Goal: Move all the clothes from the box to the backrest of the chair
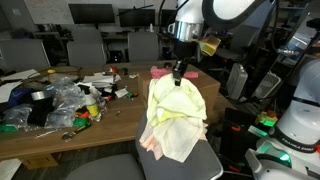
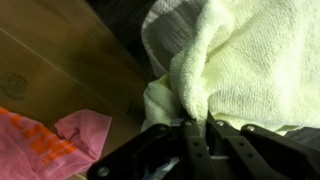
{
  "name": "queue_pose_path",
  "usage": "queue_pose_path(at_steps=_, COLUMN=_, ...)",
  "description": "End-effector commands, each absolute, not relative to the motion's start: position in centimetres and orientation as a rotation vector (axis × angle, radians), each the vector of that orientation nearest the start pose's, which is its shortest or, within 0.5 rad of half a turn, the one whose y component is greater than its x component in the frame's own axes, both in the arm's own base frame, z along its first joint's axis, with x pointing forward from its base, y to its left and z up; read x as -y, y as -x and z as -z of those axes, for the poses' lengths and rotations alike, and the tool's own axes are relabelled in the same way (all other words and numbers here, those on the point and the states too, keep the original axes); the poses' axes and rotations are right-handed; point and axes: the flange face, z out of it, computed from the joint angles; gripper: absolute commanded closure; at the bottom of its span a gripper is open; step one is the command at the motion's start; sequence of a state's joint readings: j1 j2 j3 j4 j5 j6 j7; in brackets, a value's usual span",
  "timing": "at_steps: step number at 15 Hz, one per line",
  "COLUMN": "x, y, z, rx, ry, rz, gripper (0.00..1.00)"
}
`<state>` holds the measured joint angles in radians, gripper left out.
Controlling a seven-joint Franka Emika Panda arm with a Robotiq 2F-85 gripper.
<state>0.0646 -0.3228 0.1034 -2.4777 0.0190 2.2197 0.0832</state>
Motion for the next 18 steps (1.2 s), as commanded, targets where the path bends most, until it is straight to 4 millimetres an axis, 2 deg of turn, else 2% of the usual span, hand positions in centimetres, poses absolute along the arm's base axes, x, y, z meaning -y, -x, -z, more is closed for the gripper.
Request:
queue_pose_path(at_steps=1, x=-8.8, y=-43.6, z=-39.7, rx=0.140, ry=3.202, rz=0.074, gripper=0.97)
queue_pose_path(at_steps=9, x=-9.9, y=-43.5, z=-36.4, rx=0.210, ry=3.282, rz=-0.035, gripper=0.97)
queue_pose_path(at_steps=17, x=-9.9, y=-43.6, z=-36.5, rx=0.201, ry=3.283, rz=-0.027, gripper=0.97)
queue_pose_path(at_steps=18, x=-9.9, y=-43.6, z=-36.6, rx=0.194, ry=3.281, rz=-0.023, gripper=0.95)
